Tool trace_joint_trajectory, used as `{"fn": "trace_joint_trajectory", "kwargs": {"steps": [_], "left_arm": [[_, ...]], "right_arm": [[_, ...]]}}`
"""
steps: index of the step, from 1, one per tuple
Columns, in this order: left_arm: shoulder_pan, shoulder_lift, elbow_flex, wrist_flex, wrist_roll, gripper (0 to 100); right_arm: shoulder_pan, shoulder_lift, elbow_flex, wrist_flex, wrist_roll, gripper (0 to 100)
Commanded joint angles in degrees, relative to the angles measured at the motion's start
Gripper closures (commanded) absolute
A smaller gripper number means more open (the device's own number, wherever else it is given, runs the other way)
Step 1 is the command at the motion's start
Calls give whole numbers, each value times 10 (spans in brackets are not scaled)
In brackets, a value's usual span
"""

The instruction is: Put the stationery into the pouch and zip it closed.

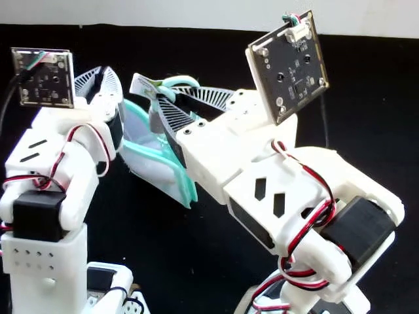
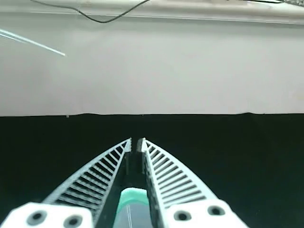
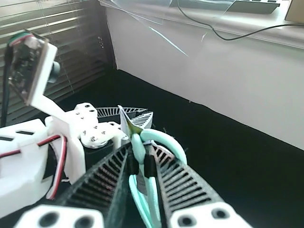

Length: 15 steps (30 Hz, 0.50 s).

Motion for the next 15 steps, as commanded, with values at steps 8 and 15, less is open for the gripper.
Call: {"fn": "trace_joint_trajectory", "kwargs": {"steps": [8,15], "left_arm": [[5,-3,-148,224,-6,939],[3,-57,-234,269,-6,941]], "right_arm": [[-4,-1,-17,1,4,992],[-4,-1,-17,2,4,992]]}}
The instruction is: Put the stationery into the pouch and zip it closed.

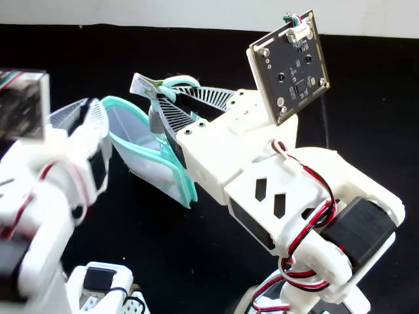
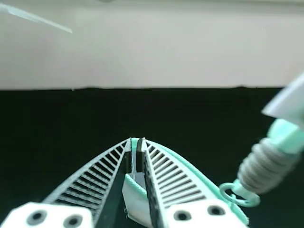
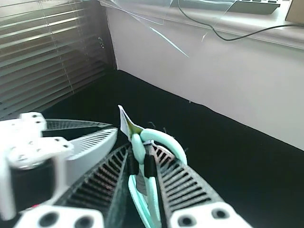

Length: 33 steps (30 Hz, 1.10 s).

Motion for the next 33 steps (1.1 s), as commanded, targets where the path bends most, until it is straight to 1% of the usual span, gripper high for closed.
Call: {"fn": "trace_joint_trajectory", "kwargs": {"steps": [1,4,7,10,13,15,17,21,25,28,33], "left_arm": [[-5,-44,-29,3,-6,944],[-58,-70,16,1,-7,998],[-125,-71,115,-11,-8,993],[-152,-74,218,-101,-7,993],[-151,-75,309,-186,-4,993],[-150,-72,356,-228,-4,993],[-150,-72,393,-252,-3,993],[-134,-71,444,-296,-2,993],[-93,-71,499,-342,-2,993],[-72,-71,533,-396,-2,993],[-69,-71,576,-488,-2,993]], "right_arm": [[-4,-1,-17,1,3,992],[-4,-4,-17,1,3,992],[-4,-6,-17,1,3,992],[-4,-7,-17,1,3,992],[-4,-7,-17,1,3,992],[-4,-7,-18,1,3,992],[-4,-7,-18,1,3,992],[-5,-4,-17,1,2,992],[-7,-3,-17,1,1,992],[-7,-2,-17,1,1,992],[-7,-2,-17,1,1,992]]}}
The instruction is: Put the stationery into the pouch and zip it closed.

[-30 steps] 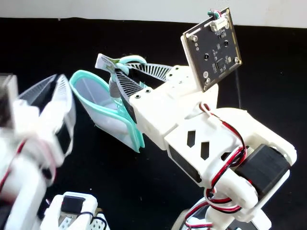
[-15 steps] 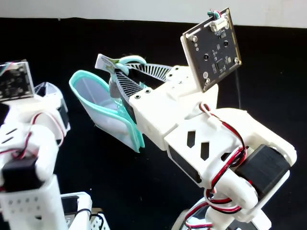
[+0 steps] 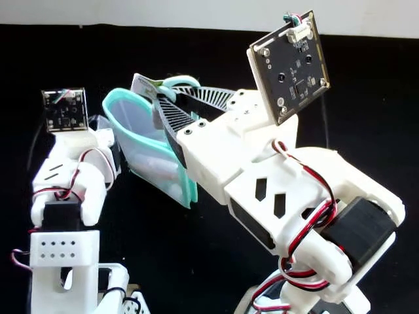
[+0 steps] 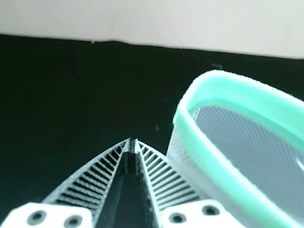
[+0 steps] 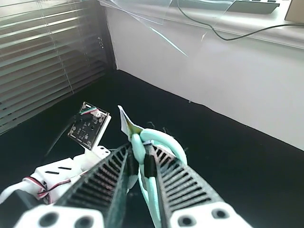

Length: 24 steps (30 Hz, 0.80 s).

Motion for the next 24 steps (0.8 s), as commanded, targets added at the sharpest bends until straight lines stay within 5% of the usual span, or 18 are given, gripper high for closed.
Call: {"fn": "trace_joint_trajectory", "kwargs": {"steps": [1,8,24], "left_arm": [[11,-3,10,-60,1,993],[58,-3,19,-74,1,993],[136,-2,21,-72,1,993]], "right_arm": [[-7,-2,-17,1,1,992],[-66,-1,-21,0,4,992],[-72,-1,-22,-4,4,992]]}}
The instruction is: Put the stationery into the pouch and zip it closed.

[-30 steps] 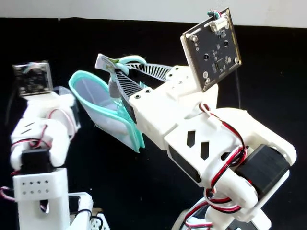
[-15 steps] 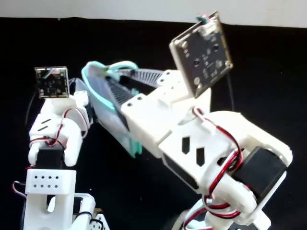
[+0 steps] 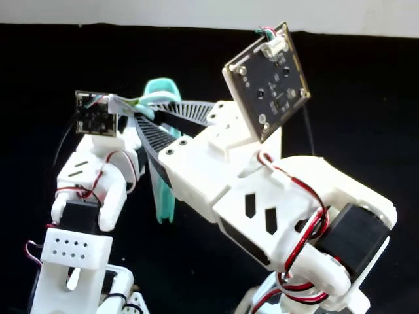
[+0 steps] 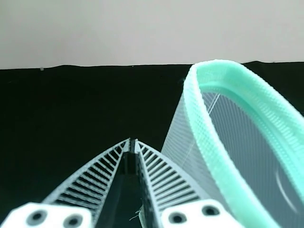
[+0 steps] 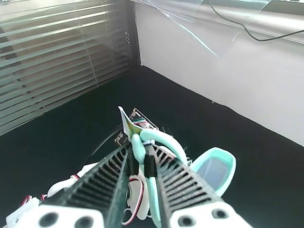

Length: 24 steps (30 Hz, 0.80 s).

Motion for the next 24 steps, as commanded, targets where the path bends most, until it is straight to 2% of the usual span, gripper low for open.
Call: {"fn": "trace_joint_trajectory", "kwargs": {"steps": [1,6,18,24], "left_arm": [[28,-2,-1,-11,0,993],[37,-2,29,-11,-1,993],[31,-5,63,-11,-4,993],[-22,-7,64,-11,-4,993]], "right_arm": [[-15,-1,-22,-4,4,992],[-39,0,-22,-4,4,992],[-36,2,-17,-10,2,992],[-38,38,-22,-7,-1,992]]}}
